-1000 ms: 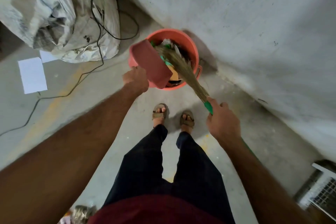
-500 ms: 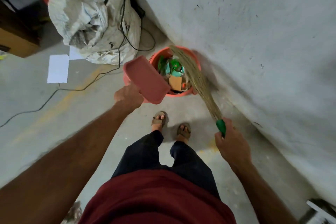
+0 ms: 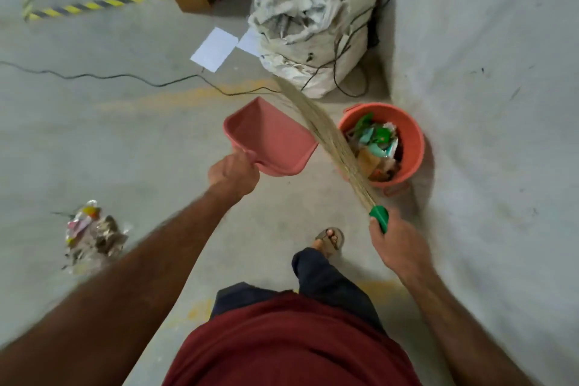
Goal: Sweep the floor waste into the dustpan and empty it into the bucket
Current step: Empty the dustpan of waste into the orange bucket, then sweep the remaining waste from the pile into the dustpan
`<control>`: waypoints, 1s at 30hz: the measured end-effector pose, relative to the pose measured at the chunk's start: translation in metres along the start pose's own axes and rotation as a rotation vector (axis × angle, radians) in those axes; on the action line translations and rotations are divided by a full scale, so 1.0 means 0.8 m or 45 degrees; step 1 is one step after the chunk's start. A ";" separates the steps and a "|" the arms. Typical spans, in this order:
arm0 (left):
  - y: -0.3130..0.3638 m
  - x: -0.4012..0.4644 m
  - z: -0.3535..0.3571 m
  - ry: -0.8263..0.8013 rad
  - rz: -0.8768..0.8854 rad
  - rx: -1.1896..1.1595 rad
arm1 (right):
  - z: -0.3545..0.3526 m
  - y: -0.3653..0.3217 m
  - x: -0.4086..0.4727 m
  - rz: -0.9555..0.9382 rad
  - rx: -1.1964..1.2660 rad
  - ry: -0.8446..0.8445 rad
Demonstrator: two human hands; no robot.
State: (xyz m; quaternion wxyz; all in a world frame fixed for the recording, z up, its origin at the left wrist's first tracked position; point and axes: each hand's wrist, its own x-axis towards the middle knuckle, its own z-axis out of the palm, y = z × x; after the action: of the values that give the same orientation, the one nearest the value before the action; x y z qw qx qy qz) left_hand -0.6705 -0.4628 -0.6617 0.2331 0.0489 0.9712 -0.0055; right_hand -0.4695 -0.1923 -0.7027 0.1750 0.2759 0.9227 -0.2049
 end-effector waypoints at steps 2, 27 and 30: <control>-0.049 -0.027 0.022 0.011 -0.113 -0.078 | 0.009 -0.013 -0.009 -0.045 -0.045 -0.045; -0.429 -0.521 0.259 0.282 -1.423 -0.919 | 0.198 -0.322 -0.229 -0.888 -0.824 -0.441; -0.456 -0.526 0.279 0.324 -1.575 -1.005 | 0.232 -0.376 -0.218 -0.853 -0.790 -0.487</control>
State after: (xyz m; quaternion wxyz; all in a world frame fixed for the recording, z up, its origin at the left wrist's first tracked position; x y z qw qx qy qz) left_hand -0.2326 -0.8725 -0.6743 0.0734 -0.5938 0.7707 0.2192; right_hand -0.4682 -0.5864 -0.7007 0.3395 -0.1434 0.9295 -0.0123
